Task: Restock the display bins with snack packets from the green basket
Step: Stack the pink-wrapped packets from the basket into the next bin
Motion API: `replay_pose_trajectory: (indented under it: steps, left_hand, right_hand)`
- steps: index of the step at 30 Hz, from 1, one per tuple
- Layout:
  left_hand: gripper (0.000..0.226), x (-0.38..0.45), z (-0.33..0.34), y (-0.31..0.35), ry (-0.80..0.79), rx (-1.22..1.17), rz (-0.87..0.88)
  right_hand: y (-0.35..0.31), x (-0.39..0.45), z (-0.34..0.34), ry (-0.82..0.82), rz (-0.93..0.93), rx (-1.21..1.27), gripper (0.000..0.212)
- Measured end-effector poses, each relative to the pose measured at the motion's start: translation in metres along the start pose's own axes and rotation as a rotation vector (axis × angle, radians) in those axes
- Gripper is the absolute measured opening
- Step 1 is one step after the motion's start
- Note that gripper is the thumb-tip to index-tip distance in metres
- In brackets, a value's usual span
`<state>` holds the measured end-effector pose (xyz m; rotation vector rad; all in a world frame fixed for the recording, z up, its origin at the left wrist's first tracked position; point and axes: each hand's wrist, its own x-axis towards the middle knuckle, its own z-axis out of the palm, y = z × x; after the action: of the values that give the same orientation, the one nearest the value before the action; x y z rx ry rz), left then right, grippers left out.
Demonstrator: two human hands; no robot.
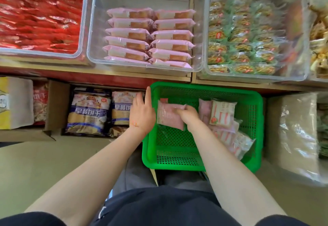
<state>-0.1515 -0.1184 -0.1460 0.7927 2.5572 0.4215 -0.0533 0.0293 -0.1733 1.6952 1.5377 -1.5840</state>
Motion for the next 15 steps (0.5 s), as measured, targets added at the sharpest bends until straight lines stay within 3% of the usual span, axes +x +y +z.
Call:
replay_pose_trajectory:
  steps: [2, 4, 6, 8, 11, 13, 15]
  left_hand:
    - [0.069, -0.005, 0.002, 0.006, 0.138, 0.099, 0.245]
    - [0.083, -0.013, 0.007, 0.018, 0.017, 0.077, 0.531]
    - [0.102, -0.019, 0.014, 0.034, -0.192, 0.168, 0.620]
    - [0.097, -0.021, 0.019, 0.053, -0.303, 0.223, 0.562]
    - [0.045, -0.013, 0.022, 0.080, -0.280, 0.015, 0.301]
    - [0.034, -0.006, 0.025, 0.090, -0.347, -0.256, 0.040]
    - [0.043, -0.001, 0.029, 0.092, -0.502, -0.597, -0.199]
  right_hand:
    - [0.005, -0.003, -0.006, -0.016, -0.026, -0.002, 0.029]
    - [0.010, -0.007, -0.018, -0.026, -0.009, 0.044, 0.031]
    - [0.009, -0.016, -0.031, -0.092, 0.051, 0.176, 0.029]
    - [0.008, -0.026, -0.045, -0.130, 0.115, 0.273, 0.026]
    - [0.008, -0.033, -0.071, -0.077, 0.059, 0.209, 0.037]
    - [0.012, -0.032, -0.093, 0.159, -0.073, 0.032, 0.034]
    - [0.020, -0.027, -0.117, 0.425, -0.139, -0.230, 0.039]
